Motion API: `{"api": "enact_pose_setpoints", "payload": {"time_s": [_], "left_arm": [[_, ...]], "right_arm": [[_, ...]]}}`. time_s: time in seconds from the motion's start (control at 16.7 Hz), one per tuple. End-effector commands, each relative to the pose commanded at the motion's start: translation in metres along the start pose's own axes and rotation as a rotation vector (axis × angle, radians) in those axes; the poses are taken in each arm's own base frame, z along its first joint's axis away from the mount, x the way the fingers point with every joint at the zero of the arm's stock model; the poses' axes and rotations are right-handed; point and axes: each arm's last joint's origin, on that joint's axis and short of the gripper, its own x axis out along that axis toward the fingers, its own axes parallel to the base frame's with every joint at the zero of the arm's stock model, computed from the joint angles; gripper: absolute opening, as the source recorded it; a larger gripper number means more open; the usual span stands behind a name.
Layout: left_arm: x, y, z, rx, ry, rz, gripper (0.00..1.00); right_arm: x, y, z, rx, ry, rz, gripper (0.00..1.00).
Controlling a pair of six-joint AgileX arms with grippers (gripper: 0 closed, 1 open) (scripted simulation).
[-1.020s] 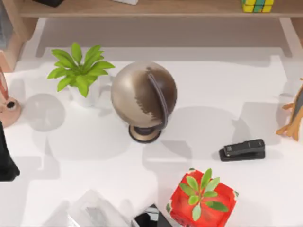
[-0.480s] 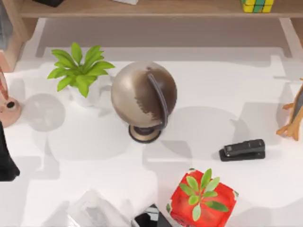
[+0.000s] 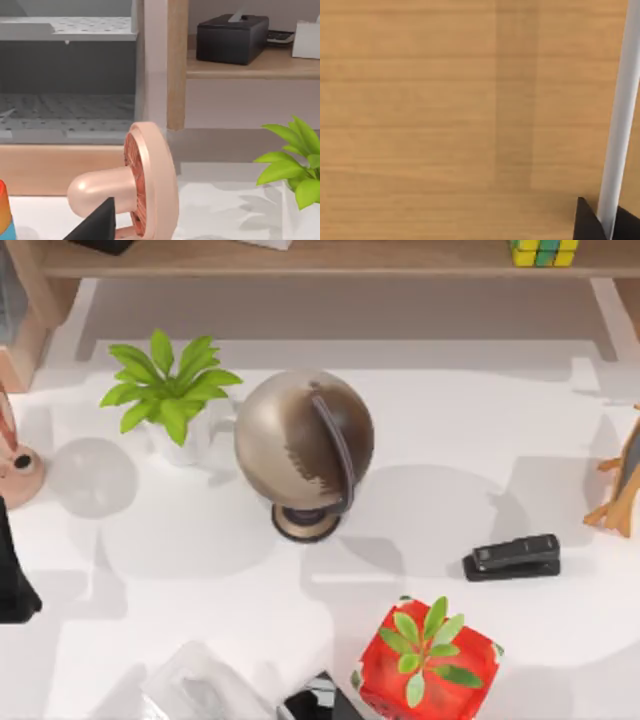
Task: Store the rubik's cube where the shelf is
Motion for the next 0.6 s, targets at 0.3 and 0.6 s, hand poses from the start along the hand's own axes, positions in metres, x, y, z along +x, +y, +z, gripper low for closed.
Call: {"api": "enact_pose_setpoints", "payload": {"time_s": [0.3, 0.6], "left_arm": [[0.000, 0.000, 0.000, 0.000, 0.000, 0.000, 1.00], [0.000, 0.000, 0.000, 0.000, 0.000, 0.000, 1.00]], "right_arm": [[0.040, -0.004, -0.001, -0.008, -0.003, -0.016, 0.00], [0.060, -0.003, 0.001, -0.003, -0.002, -0.006, 0.00]]}}
